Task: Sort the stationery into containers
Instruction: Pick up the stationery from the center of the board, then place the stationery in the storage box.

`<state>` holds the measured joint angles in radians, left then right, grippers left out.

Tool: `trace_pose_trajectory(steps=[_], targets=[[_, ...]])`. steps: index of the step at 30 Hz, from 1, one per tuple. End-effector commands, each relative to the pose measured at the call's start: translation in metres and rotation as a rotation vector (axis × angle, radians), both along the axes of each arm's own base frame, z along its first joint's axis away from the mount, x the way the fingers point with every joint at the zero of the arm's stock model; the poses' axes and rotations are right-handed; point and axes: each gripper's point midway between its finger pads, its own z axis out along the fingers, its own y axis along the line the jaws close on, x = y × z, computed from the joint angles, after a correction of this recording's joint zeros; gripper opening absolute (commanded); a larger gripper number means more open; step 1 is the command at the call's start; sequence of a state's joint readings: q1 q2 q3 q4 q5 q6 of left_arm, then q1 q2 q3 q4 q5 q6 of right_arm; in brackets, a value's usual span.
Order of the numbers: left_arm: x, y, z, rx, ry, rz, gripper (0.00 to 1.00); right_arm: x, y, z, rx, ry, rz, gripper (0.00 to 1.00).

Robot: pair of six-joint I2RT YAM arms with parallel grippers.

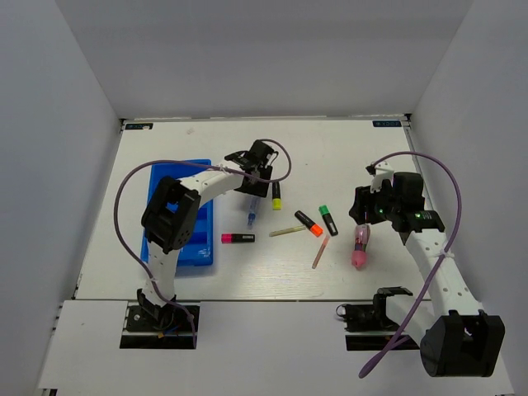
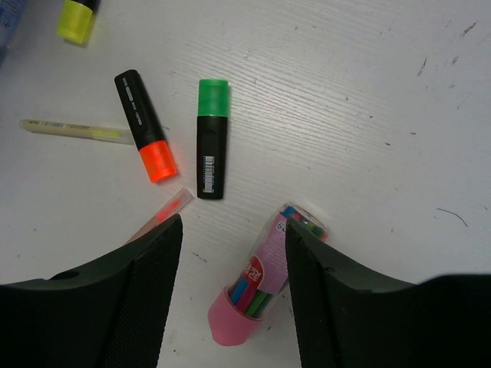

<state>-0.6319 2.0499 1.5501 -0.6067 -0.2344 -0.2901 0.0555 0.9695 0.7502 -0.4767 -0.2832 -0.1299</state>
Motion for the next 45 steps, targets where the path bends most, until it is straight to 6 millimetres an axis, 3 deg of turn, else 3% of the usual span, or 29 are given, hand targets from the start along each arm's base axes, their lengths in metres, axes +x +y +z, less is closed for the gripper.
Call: trace_pose_trajectory(steps=[1, 9, 16, 17, 19, 20, 21, 23, 25, 26, 27, 28, 29, 30, 32, 33, 34, 35, 36, 37, 38, 41, 42, 44, 45], targets=[[0.0, -0.002, 0.011, -0.031, 0.001, -0.008, 0.67, 0.004, 0.001, 0.02, 0.009, -0.043, -0.008, 0.6], [-0.021, 0.01, -0.02, 0.015, 0.071, -0.001, 0.56, 0.004, 0.001, 0.021, 0.007, -0.048, -0.005, 0.61], [-0.035, 0.013, -0.035, 0.028, 0.131, 0.032, 0.55, 0.004, 0.001, 0.023, 0.008, -0.052, -0.005, 0.61], [-0.037, 0.013, -0.037, 0.029, 0.142, 0.036, 0.53, 0.003, 0.001, 0.022, 0.007, -0.049, -0.005, 0.62], [-0.038, 0.011, -0.038, 0.018, 0.153, 0.043, 0.39, 0.003, 0.001, 0.022, 0.008, -0.049, -0.008, 0.62], [-0.036, 0.008, -0.035, 0.011, 0.149, 0.039, 0.31, 0.003, 0.0, 0.023, 0.006, -0.054, -0.01, 0.62], [-0.034, 0.007, -0.034, 0.004, 0.15, 0.039, 0.15, 0.003, 0.0, 0.024, 0.007, -0.058, -0.01, 0.62], [-0.022, 0.0, -0.018, -0.021, 0.13, 0.042, 0.03, 0.002, -0.001, 0.023, 0.003, -0.058, -0.012, 0.62], [-0.01, -0.01, 0.007, -0.076, 0.094, 0.034, 0.0, 0.003, 0.0, 0.024, 0.004, -0.062, -0.011, 0.64], [-0.001, -0.011, 0.022, -0.1, 0.078, 0.046, 0.0, 0.003, 0.0, 0.024, 0.003, -0.064, -0.011, 0.69], [0.003, -0.015, 0.045, -0.15, 0.052, 0.047, 0.0, 0.002, 0.0, 0.023, 0.002, -0.059, -0.009, 0.85], [0.008, -0.02, 0.063, -0.195, 0.03, 0.044, 0.0, 0.003, -0.001, 0.024, 0.001, -0.062, -0.017, 0.85], [0.015, -0.014, 0.076, -0.232, 0.015, 0.073, 0.0, 0.003, -0.002, 0.024, -0.001, -0.06, -0.021, 0.85], [0.017, -0.01, 0.109, -0.291, -0.041, 0.105, 0.0, 0.002, -0.002, 0.023, -0.002, -0.056, -0.018, 0.73], [0.028, 0.014, 0.12, -0.36, -0.07, 0.22, 0.0, 0.002, -0.002, 0.025, 0.0, -0.063, -0.022, 0.51], [0.028, 0.02, 0.138, -0.425, -0.092, 0.272, 0.0, 0.003, -0.001, 0.025, 0.0, -0.066, -0.019, 0.31], [0.027, 0.028, 0.15, -0.487, -0.111, 0.34, 0.0, 0.003, -0.002, 0.025, 0.001, -0.07, -0.021, 0.24], [0.033, 0.056, 0.142, -0.488, -0.113, 0.432, 0.0, 0.004, -0.002, 0.026, 0.002, -0.073, -0.024, 0.22], [0.035, 0.063, 0.156, -0.547, -0.144, 0.501, 0.0, 0.003, -0.002, 0.026, 0.004, -0.07, -0.025, 0.22], [0.033, 0.078, 0.158, -0.556, -0.166, 0.586, 0.0, 0.003, -0.001, 0.027, 0.004, -0.073, -0.024, 0.22], [0.032, 0.109, 0.157, -0.505, -0.201, 0.692, 0.0, 0.003, -0.002, 0.025, 0.001, -0.069, -0.025, 0.23], [0.026, 0.151, 0.159, -0.442, -0.304, 0.886, 0.0, 0.004, -0.002, 0.027, 0.0, -0.077, -0.026, 0.25], [0.024, 0.178, 0.174, -0.419, -0.403, 0.977, 0.0, 0.003, -0.002, 0.026, 0.002, -0.073, -0.026, 0.25], [0.017, 0.194, 0.163, -0.411, -0.427, 1.074, 0.0, 0.003, 0.002, 0.026, 0.008, -0.072, -0.012, 0.25], [0.014, 0.214, 0.165, -0.384, -0.473, 1.158, 0.0, 0.002, 0.0, 0.025, 0.01, -0.063, -0.023, 0.26]])
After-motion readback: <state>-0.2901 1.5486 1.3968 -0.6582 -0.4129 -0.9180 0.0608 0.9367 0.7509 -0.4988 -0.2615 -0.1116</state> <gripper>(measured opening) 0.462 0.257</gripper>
